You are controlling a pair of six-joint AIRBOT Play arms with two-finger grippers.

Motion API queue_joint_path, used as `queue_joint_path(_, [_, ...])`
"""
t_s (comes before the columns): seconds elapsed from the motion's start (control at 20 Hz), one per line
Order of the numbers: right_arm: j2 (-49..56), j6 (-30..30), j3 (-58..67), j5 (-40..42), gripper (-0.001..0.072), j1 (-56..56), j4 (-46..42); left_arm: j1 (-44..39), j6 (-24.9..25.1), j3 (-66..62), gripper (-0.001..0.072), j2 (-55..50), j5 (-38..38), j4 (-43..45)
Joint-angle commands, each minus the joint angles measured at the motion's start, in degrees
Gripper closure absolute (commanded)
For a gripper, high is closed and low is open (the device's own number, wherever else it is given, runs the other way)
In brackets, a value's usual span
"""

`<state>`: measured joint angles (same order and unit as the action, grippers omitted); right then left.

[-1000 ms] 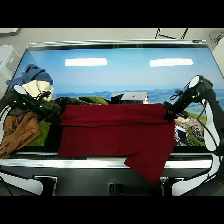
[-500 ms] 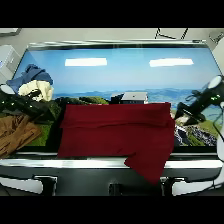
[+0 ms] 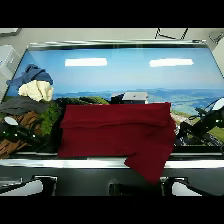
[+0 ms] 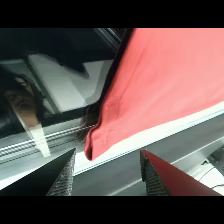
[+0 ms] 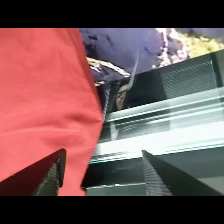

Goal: Fold the clothes and pants, and hang the long-sleeved shirts on hangers.

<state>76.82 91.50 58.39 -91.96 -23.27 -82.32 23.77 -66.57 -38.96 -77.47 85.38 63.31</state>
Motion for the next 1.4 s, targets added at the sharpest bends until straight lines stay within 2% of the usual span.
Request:
queue_joint_path(0.0, [-1.4, -0.5, -1.5, 0.4, 0.0152, -0.1, -0.2, 0.4, 2.1, 5.7, 0.0293, 1.5, -4.5, -2.3])
queue_joint_path(0.05, [-1.4, -0.5, -1.5, 0.3, 0.0152, -0.1, -0.2, 0.4, 2.1, 6.2, 0.0348, 1.5, -5.6, -3.5])
queue_joint_path(0.2, [-1.4, -0.4, -1.5, -0.1, 0.0152, -0.1, -0.2, 0.4, 2.0, 8.5, 0.0349, 1.4, -7.9, -6.4])
queue_joint_path(0.35, [-1.9, -0.3, -3.0, 0.4, 0.0152, -0.1, -0.2, 0.4, 2.1, 10.1, 0.0535, 1.4, -8.2, -7.3])
queue_joint_path(0.4, [-2.6, -0.3, -5.0, 1.1, 0.0151, -0.1, 0.1, 0.4, 2.1, 10.1, 0.0680, 1.4, -8.2, -7.4])
queue_joint_path(0.75, [-5.9, -5.7, -24.5, 10.9, 0.0148, -0.1, 11.5, 0.4, 2.3, 10.1, 0.0683, 1.7, -8.3, -7.4])
queue_joint_path(0.95, [-5.9, -10.1, -28.0, 11.0, 0.0156, -0.1, 19.2, 0.4, 3.1, 10.1, 0.0683, 2.1, -7.2, -7.4])
queue_joint_path(1.0, [-6.0, -10.1, -28.4, 10.6, 0.0234, -0.1, 20.2, 0.5, 3.1, 10.1, 0.0683, 2.1, -6.7, -7.4])
queue_joint_path(1.1, [-6.7, -10.0, -28.5, 7.5, 0.0680, -0.1, 20.1, 0.5, 3.1, 10.0, 0.0683, 2.1, -5.4, -7.4])
queue_joint_path(1.25, [-10.3, -10.3, -26.3, 4.5, 0.0682, -0.1, 19.6, 0.5, 3.5, 7.3, 0.0683, 4.3, -4.9, -7.4])
queue_joint_path(1.35, [-11.6, -8.6, -20.7, 4.3, 0.0683, -0.1, 18.4, 0.4, 1.0, 2.5, 0.0684, 6.2, -3.7, -7.5])
